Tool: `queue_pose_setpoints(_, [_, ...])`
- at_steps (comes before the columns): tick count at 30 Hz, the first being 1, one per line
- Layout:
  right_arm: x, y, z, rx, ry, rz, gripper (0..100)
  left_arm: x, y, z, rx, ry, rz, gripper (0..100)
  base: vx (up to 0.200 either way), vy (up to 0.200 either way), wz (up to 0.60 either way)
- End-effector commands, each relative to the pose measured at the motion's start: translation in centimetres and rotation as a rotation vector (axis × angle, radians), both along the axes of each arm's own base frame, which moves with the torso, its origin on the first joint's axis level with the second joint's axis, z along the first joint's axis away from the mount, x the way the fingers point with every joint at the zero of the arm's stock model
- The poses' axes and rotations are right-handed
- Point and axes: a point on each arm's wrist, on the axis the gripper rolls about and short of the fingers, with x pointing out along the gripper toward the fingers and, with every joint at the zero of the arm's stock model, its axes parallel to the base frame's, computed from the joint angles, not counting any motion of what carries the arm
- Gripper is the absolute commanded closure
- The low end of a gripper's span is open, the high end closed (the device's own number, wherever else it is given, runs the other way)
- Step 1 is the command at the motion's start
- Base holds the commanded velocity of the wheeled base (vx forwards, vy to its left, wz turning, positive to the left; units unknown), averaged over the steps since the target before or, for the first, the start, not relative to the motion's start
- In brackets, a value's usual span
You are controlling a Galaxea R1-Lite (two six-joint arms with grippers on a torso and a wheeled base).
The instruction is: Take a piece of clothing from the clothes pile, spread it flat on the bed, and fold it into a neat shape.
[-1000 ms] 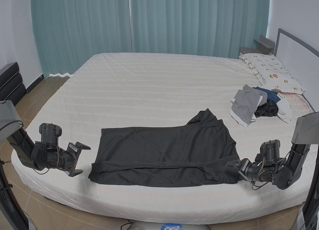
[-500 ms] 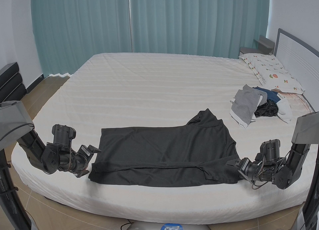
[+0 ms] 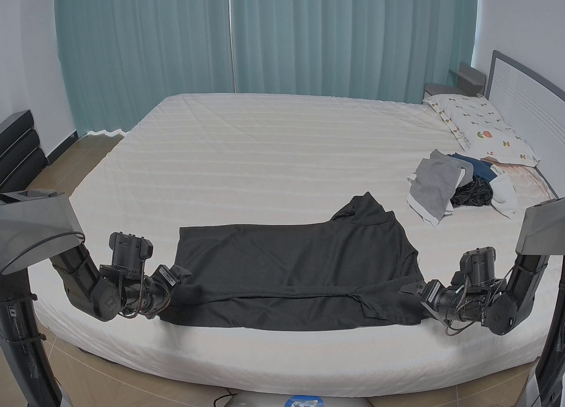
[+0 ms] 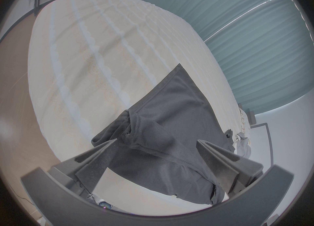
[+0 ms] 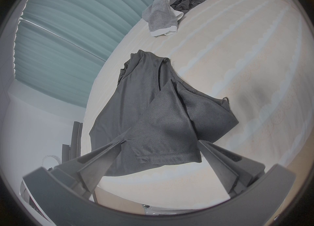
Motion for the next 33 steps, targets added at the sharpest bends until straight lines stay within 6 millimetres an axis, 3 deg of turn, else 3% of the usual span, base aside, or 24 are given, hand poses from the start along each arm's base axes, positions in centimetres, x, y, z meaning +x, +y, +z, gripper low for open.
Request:
queue_pose_setpoints(1, [0.0,0.0,0.0,0.0,0.001,0.0,0,-0.2,0.0,-1.0,0.009,0.027,-0.001,0,0.0,0.0,0.0])
queue_pose_setpoints(16, [-0.2,0.0,-0.1,0.002,0.01,0.0,0,1.1,-0.2,-1.5,0.006,-0.018,0.058,0,0.0,0.0,0.0])
queue_pose_setpoints(23, [-0.5,-0.1,-0.2,0.01,0.027,-0.011,0,3.4,-0.4,-0.4,0.032,-0.114,0.103,0,0.0,0.0,0.0])
queue_pose_setpoints(27, [-0.7,-0.1,-0.3,0.01,0.033,-0.01,0,4.4,-0.3,-0.9,0.035,-0.125,0.114,0,0.0,0.0,0.0])
queue_pose_setpoints(31, [-0.7,-0.1,-0.3,0.009,0.034,-0.011,0,6.5,0.6,-1.8,-0.001,-0.139,0.182,0,0.0,0.0,0.0])
queue_pose_setpoints(33, [-0.7,-0.1,-0.3,0.009,0.034,-0.011,0,7.7,1.5,-0.8,-0.046,-0.185,0.255,0,0.0,0.0,0.0])
